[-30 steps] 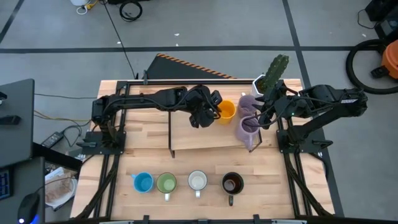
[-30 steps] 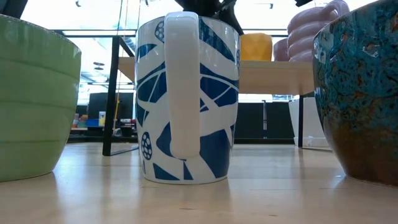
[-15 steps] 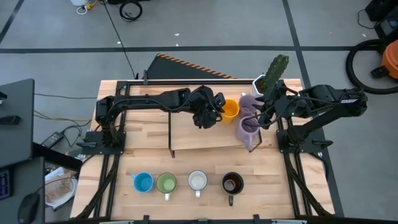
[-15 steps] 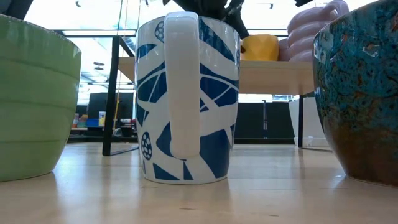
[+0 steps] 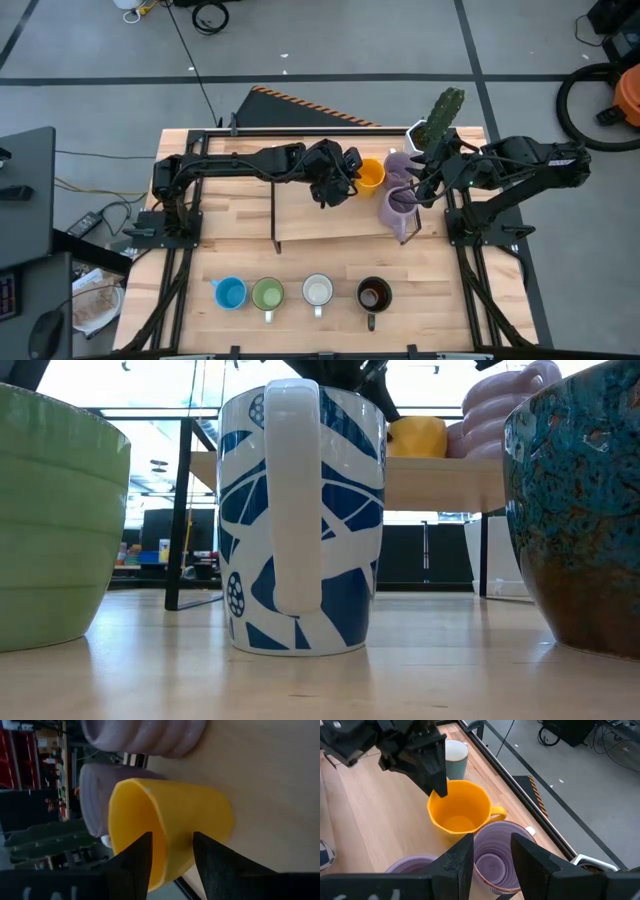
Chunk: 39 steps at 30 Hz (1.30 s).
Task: Place coffee mugs
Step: Put the yellow mug on the shelf, then put the blue mug on the shelf
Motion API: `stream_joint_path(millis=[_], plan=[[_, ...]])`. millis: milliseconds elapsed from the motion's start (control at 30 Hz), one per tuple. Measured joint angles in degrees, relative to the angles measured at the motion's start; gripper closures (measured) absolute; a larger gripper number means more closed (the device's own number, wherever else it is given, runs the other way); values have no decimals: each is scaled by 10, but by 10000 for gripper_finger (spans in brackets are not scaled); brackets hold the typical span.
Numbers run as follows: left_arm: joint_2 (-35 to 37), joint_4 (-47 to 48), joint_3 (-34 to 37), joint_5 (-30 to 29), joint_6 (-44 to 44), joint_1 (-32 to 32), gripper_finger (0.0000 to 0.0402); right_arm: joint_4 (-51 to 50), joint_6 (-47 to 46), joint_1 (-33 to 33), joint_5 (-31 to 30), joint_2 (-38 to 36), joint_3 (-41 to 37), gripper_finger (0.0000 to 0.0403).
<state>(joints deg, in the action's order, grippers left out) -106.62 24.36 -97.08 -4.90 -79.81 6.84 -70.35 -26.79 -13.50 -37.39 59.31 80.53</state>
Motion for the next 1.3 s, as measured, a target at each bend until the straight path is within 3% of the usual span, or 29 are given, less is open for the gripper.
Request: stream_joint_path(millis=[367,567,667,933,1167,1300], plan=[[73,69,0,28,99,9,254,4,9,0,0,0,0,267],[132,158,-1,105,239,74,254,5,10,0,0,0,0,267],[150,216,-1,116,295,118,254,6,10,0,0,0,0,267],[139,343,0,115,406,234,254,13,14,0,0,0,0,267],[104,372,0,112,547,308,254,14,15,0,0,0,0,267],[78,435,0,105,517,323,254,13,15,0,0,0,0,267]])
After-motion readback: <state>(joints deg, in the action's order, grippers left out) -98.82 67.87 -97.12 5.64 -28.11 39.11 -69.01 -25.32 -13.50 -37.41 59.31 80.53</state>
